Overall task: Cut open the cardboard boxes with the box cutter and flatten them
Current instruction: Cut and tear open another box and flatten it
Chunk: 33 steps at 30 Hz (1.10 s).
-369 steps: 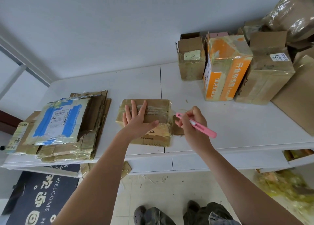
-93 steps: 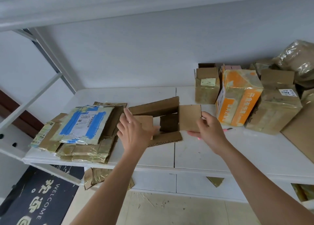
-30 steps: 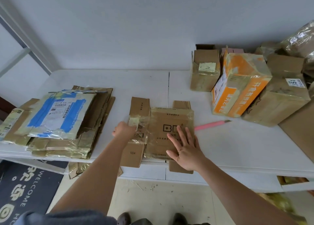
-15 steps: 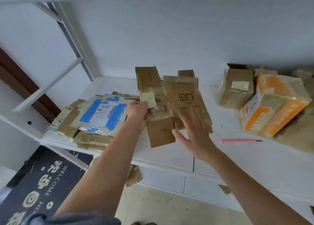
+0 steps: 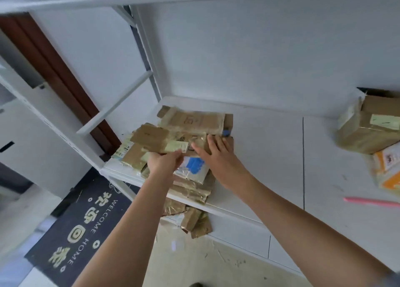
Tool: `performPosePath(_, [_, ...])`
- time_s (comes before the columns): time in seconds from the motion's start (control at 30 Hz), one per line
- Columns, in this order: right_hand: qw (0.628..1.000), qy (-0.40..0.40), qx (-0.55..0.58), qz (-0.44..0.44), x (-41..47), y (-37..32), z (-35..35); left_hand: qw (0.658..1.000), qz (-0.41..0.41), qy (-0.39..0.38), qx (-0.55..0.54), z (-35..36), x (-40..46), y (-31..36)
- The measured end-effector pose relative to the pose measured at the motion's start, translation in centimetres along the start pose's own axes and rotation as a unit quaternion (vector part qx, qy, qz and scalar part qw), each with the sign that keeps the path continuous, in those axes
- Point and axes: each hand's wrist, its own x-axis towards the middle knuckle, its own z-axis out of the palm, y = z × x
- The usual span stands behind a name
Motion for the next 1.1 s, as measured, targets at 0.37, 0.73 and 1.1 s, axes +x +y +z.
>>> performPosePath(0.37, [0.996, -0.048, 0.069, 0.042, 1.5, -3.3, 3.8, 0.745, 0.295, -0.127, 0.585, -4.4, 7.4, -4.4])
performPosePath(0.73, [0.954, -0.237, 0.108, 0.15, 4.8, -0.4, 9.0, 0.647, 0.344, -0.143, 0.666, -3.2, 9.7, -3.1])
performPosePath(1.1, [0.972, -0.078, 0.148, 0.166, 3.1, -0.5, 7.0, 0.583, 0.285, -0.19, 0.737, -1.3, 9.0, -0.5])
